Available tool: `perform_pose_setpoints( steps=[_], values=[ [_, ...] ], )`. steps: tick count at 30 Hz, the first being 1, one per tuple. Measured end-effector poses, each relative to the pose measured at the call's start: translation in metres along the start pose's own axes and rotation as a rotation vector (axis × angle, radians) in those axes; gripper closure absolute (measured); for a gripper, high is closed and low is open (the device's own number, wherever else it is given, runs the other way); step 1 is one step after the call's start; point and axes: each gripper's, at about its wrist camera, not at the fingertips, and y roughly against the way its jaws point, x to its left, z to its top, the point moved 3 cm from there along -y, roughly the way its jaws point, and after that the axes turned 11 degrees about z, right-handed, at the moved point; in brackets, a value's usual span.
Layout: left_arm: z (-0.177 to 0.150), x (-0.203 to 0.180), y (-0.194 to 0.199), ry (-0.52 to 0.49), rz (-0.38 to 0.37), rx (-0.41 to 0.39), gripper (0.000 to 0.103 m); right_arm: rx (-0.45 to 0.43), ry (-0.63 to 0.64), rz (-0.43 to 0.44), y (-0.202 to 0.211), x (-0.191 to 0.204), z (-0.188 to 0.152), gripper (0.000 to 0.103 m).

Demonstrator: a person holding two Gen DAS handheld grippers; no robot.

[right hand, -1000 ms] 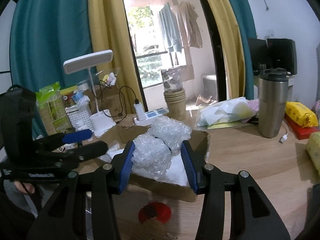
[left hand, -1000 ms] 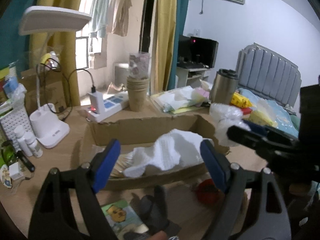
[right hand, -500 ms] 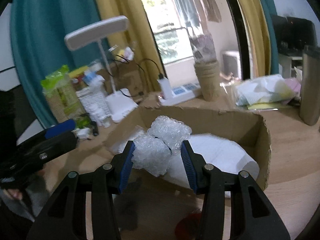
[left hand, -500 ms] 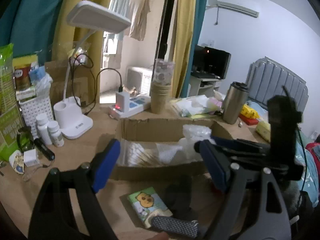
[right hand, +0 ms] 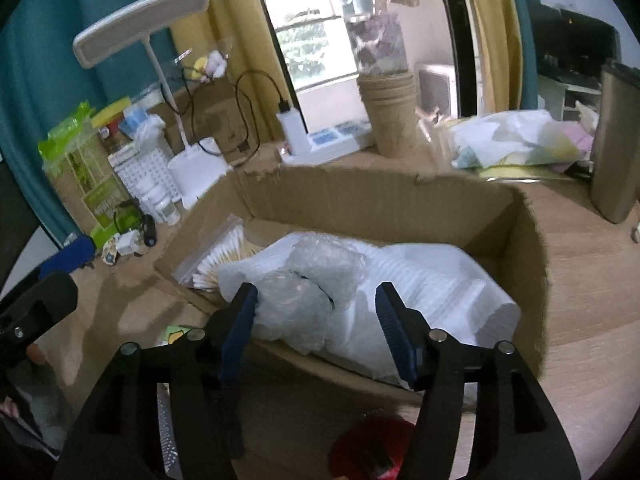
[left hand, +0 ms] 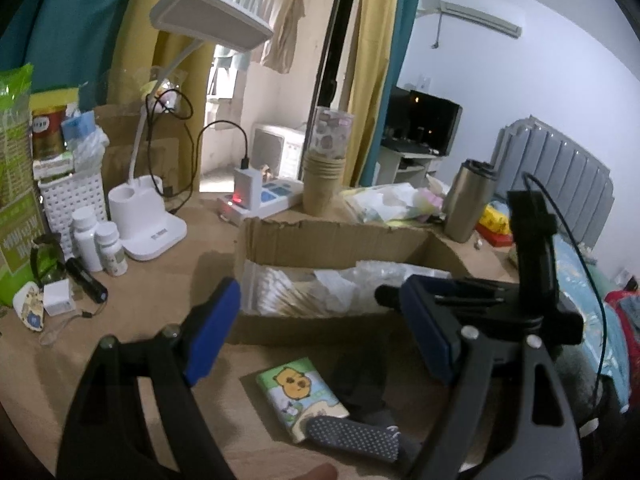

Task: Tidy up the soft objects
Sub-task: 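Lower the bubble wrap into the box and open the right tool, then withdraw both tools from the box toward the glove and plush bear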

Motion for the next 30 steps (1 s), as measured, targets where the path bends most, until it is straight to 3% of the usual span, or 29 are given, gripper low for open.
perform_pose_setpoints(
  steps=[10, 30],
  values=[
    [0.0, 0.011, -0.001, 0.044, 0.019, 0.012, 0.02, -0.085, 0.061, -0.069, 0.042, 0.002, -0.002, 0.037],
    [0.004, -0.013, 0.009, 0.0, 0.002, -0.008, 0.02, -0.187, 0.13, -0.159, 0.118, 0.011, -0.02, 0.037]
  ],
)
